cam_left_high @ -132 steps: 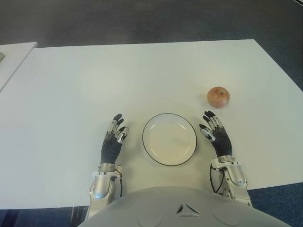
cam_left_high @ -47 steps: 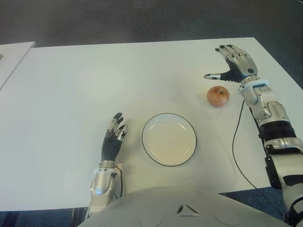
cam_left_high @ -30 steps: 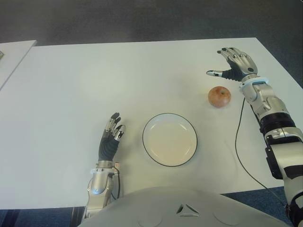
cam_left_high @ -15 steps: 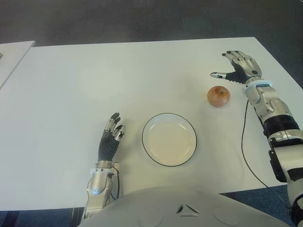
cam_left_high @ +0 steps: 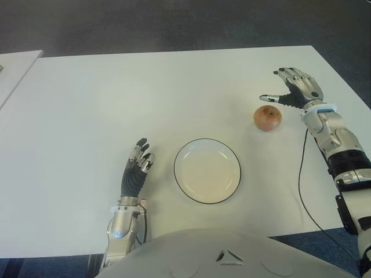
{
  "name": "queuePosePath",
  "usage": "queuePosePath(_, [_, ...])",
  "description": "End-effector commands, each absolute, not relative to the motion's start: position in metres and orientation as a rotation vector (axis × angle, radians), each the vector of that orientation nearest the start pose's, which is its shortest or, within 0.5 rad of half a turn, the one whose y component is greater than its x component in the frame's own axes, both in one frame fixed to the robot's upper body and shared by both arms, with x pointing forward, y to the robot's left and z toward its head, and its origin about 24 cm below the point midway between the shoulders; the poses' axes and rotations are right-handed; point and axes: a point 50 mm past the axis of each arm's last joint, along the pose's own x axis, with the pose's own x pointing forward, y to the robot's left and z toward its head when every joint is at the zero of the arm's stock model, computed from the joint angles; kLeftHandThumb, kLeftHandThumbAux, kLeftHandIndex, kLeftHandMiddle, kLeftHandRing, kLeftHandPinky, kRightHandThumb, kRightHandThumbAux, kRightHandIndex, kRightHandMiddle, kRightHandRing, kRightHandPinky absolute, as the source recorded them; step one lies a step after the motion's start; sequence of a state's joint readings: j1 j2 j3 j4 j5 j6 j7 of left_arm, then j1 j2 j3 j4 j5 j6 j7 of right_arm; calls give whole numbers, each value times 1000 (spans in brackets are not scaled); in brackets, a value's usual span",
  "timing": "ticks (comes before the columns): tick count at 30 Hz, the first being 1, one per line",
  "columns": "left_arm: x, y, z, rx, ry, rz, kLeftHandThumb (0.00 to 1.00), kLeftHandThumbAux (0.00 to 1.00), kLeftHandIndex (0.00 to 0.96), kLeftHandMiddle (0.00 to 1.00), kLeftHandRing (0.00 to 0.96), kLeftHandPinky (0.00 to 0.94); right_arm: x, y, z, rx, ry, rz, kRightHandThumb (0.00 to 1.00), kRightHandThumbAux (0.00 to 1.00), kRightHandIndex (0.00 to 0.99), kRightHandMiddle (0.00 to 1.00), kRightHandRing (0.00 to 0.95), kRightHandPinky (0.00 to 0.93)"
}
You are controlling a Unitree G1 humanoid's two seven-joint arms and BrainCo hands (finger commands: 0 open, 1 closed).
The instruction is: Put the apples into the plate.
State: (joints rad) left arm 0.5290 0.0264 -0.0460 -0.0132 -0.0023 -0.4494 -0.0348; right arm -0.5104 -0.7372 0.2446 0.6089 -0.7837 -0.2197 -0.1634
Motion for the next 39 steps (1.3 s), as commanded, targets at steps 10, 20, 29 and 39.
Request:
queuePosePath(10, [131,167,-15,-20,62,52,101,486,73,75,112,171,322,-269,98,-1538,-95,66,259,163,0,0,0,0])
queuePosePath(20, [130,166,-14,-26,68,47,114,486,76,80,118,184,315,-269,93,-1520,-73,78,258,174,0,0,0,0])
queuePosePath(29, [129,167,-14,-15,63,48,116,487,70,72,105,166,311,-265,85,-1505,-49,92,255,176,0,0,0,0])
queuePosePath(39, [129,169,-14,-21,62,43,119,476,68,67,100,172,309,-262,73,-1482,-19,109,252,193,0,0,0,0])
